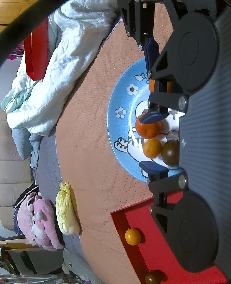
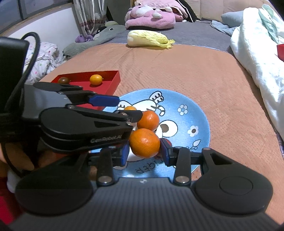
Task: Organize fruits
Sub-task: 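Open both tools to release the tangerines onto the plate, then move both open tools back over the red tray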
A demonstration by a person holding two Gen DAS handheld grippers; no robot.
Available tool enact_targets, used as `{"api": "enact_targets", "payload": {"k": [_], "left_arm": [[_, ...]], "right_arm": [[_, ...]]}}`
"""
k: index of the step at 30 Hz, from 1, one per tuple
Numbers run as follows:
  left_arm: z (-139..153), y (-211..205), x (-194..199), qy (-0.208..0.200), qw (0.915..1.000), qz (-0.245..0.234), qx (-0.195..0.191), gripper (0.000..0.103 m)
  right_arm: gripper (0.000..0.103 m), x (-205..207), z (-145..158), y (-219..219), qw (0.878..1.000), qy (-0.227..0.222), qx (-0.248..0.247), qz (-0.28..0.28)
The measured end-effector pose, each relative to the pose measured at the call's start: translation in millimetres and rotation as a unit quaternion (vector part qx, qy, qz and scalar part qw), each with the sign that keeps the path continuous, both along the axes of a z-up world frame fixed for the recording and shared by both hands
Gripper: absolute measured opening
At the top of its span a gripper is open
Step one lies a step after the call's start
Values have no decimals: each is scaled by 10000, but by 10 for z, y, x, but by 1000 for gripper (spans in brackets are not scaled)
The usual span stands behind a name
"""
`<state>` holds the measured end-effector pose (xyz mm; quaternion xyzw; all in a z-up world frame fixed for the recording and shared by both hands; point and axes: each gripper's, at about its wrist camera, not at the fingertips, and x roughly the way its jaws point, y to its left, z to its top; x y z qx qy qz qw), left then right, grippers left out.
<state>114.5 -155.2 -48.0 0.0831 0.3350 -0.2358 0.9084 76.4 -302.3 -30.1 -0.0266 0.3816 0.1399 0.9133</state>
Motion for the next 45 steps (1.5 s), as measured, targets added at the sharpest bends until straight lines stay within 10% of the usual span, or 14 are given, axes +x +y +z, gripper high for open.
{"api": "enact_targets", "payload": {"k": [30,33,45], "left_arm": [[234,697,24,19,9930,1160,-233,72],[224,787,37,33,9908,1335,-214,73],[136,1441,248,-132,9570,2888,225,73]], "right_arm": [[42,710,-196,-178,9962,-14,-20,-876],[57,715,-200,-193,9954,-24,11,-959],[65,629,48,161,9973,-606,188,-382]]}}
